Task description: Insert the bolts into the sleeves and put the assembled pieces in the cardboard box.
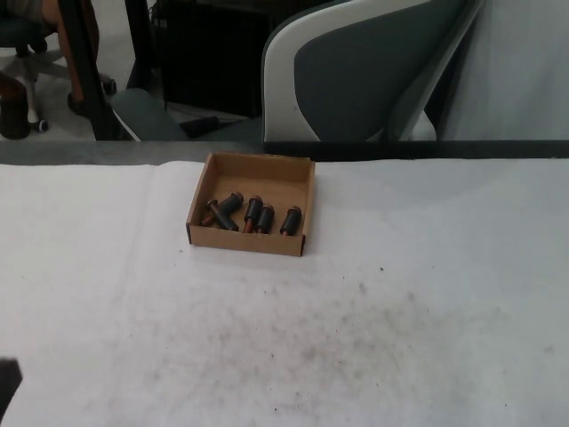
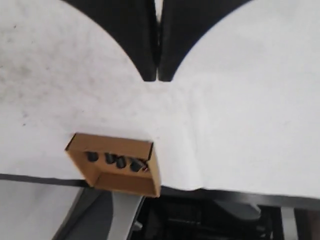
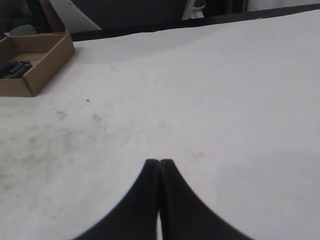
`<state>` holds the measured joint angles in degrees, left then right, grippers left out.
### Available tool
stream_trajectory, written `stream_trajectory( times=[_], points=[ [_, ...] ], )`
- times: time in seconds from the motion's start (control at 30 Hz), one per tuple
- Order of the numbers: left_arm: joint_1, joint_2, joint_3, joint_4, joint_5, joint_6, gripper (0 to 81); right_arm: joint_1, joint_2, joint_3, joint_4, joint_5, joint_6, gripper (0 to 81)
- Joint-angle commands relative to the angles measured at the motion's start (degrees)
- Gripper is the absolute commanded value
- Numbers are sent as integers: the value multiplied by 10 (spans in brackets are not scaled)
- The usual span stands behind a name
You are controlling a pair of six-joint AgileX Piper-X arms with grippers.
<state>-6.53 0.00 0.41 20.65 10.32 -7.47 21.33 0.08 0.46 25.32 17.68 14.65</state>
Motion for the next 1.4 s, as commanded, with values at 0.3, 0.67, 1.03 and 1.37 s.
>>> stream_trajectory(
  times=[0.3,0.67,1.03,1.37],
  points=[
    [40,0,-4,130,1,-1,8,-192,-1,-5,-3,0,4,2],
    [40,0,-4,130,1,-1,8,-250,-1,-5,-3,0,4,2],
    [40,0,-4,130,1,-1,8,-250,-1,-5,-3,0,4,2],
    [40,0,-4,130,1,-1,8,-250,-1,-5,-3,0,4,2]
  ],
)
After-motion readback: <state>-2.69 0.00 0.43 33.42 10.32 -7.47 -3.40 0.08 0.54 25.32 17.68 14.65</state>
